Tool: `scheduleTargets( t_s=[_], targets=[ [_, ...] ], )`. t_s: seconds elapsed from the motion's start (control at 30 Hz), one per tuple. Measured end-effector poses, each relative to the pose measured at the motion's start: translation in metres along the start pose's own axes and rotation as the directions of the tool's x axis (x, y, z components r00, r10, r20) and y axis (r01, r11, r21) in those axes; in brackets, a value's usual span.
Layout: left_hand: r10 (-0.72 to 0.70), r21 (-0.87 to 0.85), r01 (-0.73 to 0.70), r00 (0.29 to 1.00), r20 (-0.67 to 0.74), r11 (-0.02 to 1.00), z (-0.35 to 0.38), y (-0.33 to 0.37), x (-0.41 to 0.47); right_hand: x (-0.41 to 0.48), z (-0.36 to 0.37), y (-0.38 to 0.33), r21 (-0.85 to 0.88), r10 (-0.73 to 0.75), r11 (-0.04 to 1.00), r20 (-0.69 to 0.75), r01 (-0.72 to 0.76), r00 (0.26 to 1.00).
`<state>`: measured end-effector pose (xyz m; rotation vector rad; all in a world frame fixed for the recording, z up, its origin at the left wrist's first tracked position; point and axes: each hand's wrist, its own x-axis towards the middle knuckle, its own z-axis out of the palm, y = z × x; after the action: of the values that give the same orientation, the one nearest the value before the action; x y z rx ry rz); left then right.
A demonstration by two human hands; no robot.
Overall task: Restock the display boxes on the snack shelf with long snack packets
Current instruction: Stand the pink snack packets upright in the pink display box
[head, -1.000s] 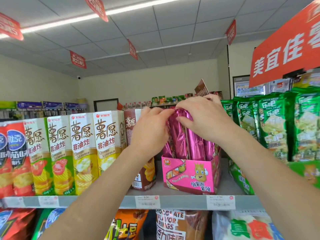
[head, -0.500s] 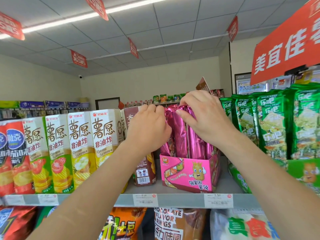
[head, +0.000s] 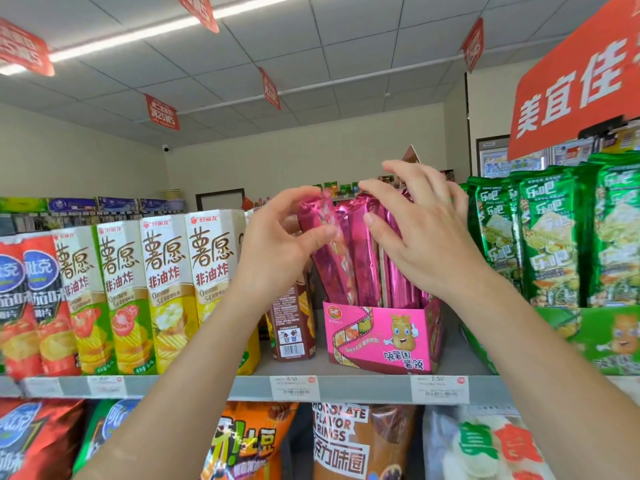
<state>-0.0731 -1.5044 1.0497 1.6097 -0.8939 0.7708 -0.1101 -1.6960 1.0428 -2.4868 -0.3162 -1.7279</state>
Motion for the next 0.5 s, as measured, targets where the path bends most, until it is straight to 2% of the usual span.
scheduleTargets(
  t_s=[0.07,0.17,0.27,0.37,0.43,0.5],
  targets=[
    [0.095,-0.083,-0.107,0.986,-0.135,0.991,-0.001,0.005,-0.002,-0.004,-0.003,-0.001,-0.002,0.008,1.0,0.006,-0.008,1.0],
    [0.205,-0.16,-0.273,0.915,-0.348,0.948,-0.005,0.016,-0.001,-0.015,-0.008,-0.007,0.025,0.035,0.999,0.002,-0.035,0.999],
    [0.25,-0.189,-0.36,0.864,-0.437,0.914,-0.01,0.025,-0.006,-0.032,-0.017,-0.023,0.145,0.074,0.987,-0.035,-0.068,0.997],
    [0.191,-0.283,-0.364,0.849,-0.493,0.887,-0.012,0.03,-0.017,-0.056,-0.023,-0.048,0.406,0.086,0.91,0.023,-0.088,0.996],
    [0.101,-0.358,-0.315,0.857,-0.505,0.879,-0.011,0.032,-0.027,-0.076,-0.022,-0.063,0.524,0.044,0.843,0.155,-0.12,0.987],
    [0.017,-0.414,-0.246,0.875,-0.484,0.876,-0.009,0.03,-0.038,-0.095,-0.019,-0.074,0.619,0.027,0.751,0.323,-0.233,0.946]
  ],
)
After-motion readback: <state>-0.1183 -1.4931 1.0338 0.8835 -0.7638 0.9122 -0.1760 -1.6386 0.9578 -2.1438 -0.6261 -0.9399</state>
